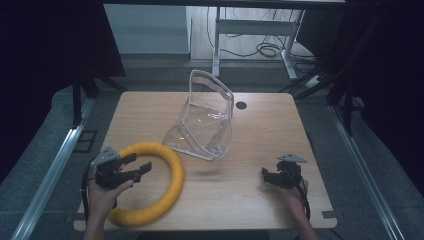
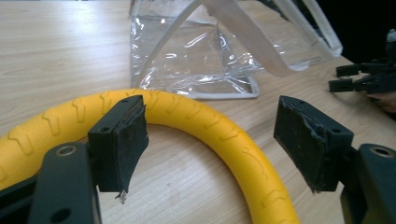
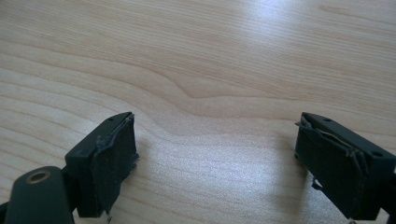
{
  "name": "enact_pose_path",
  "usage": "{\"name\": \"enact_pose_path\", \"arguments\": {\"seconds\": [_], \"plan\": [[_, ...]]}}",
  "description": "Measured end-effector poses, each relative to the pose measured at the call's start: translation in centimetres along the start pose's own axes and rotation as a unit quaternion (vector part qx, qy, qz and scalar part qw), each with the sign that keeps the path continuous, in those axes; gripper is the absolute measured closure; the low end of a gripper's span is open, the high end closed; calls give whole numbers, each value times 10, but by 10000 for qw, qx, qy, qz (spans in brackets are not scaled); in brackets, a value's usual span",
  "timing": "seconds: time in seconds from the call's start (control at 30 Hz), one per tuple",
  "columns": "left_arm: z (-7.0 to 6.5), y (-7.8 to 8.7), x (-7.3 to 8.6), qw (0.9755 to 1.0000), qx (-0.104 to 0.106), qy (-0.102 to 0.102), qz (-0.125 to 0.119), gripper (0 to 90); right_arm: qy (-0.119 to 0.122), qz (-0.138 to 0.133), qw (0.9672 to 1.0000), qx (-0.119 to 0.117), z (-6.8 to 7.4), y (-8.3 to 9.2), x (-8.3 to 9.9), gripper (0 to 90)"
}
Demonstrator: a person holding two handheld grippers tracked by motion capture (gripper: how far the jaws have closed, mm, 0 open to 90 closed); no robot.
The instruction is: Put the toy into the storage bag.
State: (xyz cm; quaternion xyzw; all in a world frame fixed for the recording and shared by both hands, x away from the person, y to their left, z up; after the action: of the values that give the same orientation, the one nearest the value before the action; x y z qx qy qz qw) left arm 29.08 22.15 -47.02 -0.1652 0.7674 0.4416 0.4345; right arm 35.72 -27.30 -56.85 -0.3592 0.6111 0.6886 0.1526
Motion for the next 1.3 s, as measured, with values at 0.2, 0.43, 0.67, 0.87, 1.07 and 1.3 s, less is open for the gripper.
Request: {"name": "enact_pose_path", "arguments": {"seconds": [0.2, 0.43, 0.67, 0.87, 1.07, 1.3], "plan": [[3, -3, 3, 9999, -51, -54, 122, 258, 42, -19, 10000, -42, 0, 0, 0, 133], [-4, -3, -1, 9992, 44, -301, 258, 261, 78, -23, 9999, -62, 0, 0, 0, 145], [-8, -6, -7, 9985, 245, -352, 348, 269, 97, -28, 9999, -86, -1, 0, 0, 149], [-16, 6, -11, 9955, 534, -511, 586, 277, 110, -31, 9999, -97, -1, 0, 0, 152], [-19, 17, -9, 9902, 648, -726, 999, 279, 103, -34, 9999, -94, -1, 0, 0, 155], [-26, 16, -1, 9790, 647, -1086, 1596, 279, 76, -34, 9999, -69, -1, 1, 0, 166]]}}
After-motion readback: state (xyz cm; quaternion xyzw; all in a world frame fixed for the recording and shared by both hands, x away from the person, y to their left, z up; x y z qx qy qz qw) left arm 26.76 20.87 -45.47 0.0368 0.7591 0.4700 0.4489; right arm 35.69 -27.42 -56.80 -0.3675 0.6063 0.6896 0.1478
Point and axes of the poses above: each handheld gripper's, and its own axes: y roughly backward along the jaws, x roughly out of its underside, z roughly to its left, the point moved 4 cm from there along -y, roughly forward along the jaws, and after that the axes turned 3 degrees about z, right-handed, at the moved point
